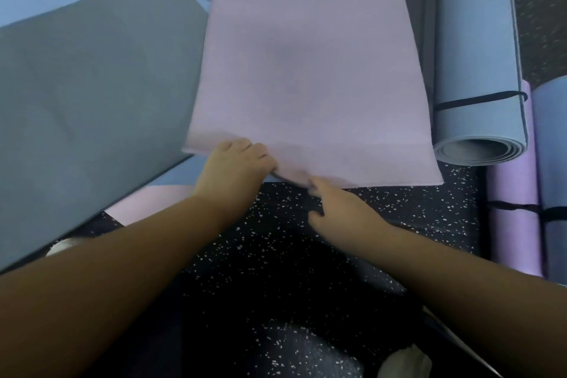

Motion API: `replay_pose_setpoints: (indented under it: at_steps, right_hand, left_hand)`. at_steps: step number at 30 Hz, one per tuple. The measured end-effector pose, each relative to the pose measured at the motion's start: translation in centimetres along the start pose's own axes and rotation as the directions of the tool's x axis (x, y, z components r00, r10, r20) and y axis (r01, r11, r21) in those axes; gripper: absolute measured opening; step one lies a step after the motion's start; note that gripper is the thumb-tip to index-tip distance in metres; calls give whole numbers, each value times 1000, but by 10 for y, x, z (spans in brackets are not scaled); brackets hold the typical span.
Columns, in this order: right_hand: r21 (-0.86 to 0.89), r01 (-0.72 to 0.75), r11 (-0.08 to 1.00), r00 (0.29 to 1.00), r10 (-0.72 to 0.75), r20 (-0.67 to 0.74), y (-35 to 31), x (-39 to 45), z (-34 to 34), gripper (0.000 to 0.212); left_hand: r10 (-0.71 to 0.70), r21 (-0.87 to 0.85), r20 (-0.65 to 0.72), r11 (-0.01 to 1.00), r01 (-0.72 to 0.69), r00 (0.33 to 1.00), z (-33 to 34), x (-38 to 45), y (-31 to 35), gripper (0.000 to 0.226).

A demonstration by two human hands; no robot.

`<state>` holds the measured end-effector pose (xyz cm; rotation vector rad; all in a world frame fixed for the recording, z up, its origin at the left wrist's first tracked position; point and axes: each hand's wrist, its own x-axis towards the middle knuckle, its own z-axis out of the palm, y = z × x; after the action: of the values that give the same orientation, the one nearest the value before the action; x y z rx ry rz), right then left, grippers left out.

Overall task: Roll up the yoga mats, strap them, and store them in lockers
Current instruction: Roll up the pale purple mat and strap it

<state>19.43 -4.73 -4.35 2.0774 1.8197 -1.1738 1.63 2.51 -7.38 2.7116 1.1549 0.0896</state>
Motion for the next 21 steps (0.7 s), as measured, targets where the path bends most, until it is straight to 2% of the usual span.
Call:
replay_pose_setpoints:
  at_steps: [1, 3, 10, 12, 16, 21]
  right_hand:
    - [-36, -24, 999, 999, 25, 27, 2, 2, 2, 48]
    - [-109, -56, 993, 996, 63, 65, 6, 2, 9, 42]
    - [-288, 10, 958, 1000, -10, 1, 21, -3, 20, 36]
    - [-338, 47, 940, 998, -34, 45, 22, -3, 23, 33]
    - [-386, 130, 913, 986, -78, 149, 22, -2, 34, 44]
    - [-392, 195, 899, 965, -104, 241, 29, -7, 46, 55]
  left_hand:
    - [-48, 10, 109, 999, 48, 993, 6, -5, 2, 42]
    - [-103, 73, 240, 993, 88, 965, 13, -12, 3, 39]
    - [-227, 122, 380, 973, 195, 897, 18, -13, -4, 32]
    - [-243, 115, 435, 970, 214, 867, 17, -16, -5, 32]
    - [-256, 53, 499, 963, 266, 828, 19, -26, 3, 30]
    - [-203, -50, 576, 958, 282, 792, 28, -40, 5, 29]
